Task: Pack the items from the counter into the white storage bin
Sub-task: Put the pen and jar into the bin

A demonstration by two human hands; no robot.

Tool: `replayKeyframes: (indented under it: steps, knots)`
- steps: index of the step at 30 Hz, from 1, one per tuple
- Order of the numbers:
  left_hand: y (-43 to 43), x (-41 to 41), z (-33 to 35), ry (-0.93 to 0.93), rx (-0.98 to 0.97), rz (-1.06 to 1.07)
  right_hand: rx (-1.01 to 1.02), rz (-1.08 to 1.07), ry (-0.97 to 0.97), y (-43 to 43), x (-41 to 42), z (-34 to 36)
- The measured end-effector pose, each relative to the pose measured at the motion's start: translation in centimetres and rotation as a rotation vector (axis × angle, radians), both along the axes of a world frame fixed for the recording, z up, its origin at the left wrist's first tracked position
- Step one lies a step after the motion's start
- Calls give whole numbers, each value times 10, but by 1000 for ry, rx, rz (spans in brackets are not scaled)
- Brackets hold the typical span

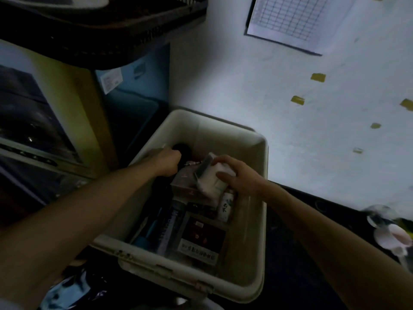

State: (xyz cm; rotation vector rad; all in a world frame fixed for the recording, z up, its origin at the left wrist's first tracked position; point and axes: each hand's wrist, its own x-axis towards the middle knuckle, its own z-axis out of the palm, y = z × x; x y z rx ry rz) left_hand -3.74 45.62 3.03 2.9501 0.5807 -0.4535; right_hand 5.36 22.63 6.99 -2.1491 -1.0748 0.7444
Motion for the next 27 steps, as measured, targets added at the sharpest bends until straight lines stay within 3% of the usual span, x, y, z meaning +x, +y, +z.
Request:
replayKeyframes:
  steps: [8,14,17,23,27]
  knots:
    - [8,-4,-5,-35,-116,47,20,50,288,6,-12,8]
    - [4,0,-7,-302,-487,211,-90,68,446,5,-24,4]
    - [-7,-2,-5,-227,-643,176,-246,172,469,8,-26,-2]
    - [-15,-15,-20,-99,-587,67,-508,386,414,12,-41,-21]
    - [-16,-21,-28,-54,-502,18,-619,392,14,10,-42,-30]
